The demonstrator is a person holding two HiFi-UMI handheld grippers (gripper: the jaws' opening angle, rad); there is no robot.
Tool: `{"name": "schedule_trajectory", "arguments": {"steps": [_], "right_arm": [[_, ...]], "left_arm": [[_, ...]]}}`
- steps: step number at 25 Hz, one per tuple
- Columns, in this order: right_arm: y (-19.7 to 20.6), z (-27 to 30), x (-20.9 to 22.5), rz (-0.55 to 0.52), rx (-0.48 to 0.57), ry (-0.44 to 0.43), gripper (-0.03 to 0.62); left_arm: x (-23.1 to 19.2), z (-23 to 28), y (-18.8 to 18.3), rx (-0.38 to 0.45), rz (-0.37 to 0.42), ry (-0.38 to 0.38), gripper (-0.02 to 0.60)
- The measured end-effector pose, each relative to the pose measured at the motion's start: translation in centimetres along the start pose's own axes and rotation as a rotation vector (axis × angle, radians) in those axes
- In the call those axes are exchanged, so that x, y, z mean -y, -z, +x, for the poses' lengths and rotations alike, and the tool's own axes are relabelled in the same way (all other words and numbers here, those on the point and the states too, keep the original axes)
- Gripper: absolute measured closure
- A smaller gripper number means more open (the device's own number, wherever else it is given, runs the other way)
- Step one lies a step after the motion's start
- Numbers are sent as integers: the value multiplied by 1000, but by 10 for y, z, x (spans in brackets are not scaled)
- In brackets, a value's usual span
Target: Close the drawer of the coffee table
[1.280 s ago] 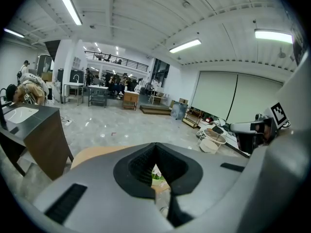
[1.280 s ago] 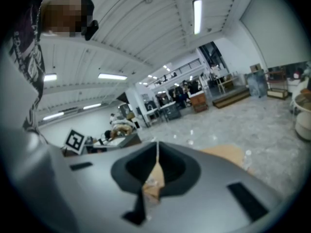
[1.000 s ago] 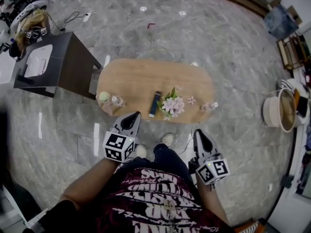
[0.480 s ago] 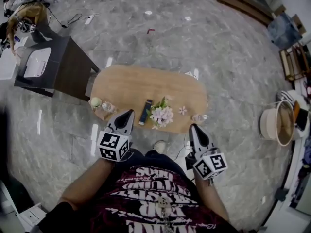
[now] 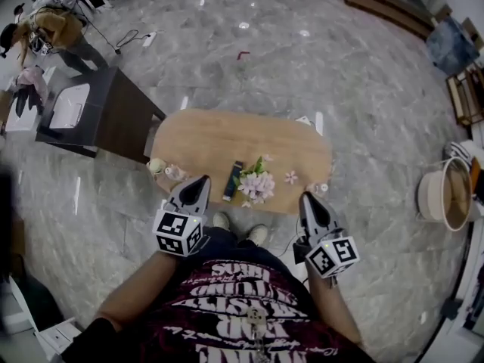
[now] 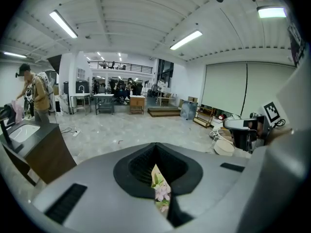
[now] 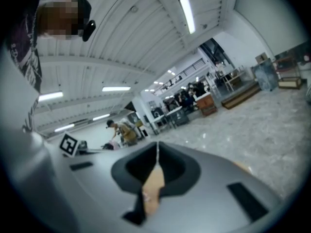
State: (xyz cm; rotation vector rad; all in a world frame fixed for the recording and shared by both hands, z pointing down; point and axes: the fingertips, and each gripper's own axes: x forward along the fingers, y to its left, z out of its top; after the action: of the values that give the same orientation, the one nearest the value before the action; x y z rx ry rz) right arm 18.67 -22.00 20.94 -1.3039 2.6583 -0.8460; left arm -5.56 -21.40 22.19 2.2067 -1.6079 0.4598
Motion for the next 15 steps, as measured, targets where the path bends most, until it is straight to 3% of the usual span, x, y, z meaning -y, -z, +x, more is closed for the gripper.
{"name": "schedule_trajectory", "arguments": {"steps": [7, 15], "right_arm": [[24, -9, 17, 41, -25, 63, 559], [99, -43, 73, 23, -192, 277, 559]], "left_arm": [[-10, 2, 38, -86, 4, 10, 560], [-66, 4, 148, -281, 63, -10, 560]]}}
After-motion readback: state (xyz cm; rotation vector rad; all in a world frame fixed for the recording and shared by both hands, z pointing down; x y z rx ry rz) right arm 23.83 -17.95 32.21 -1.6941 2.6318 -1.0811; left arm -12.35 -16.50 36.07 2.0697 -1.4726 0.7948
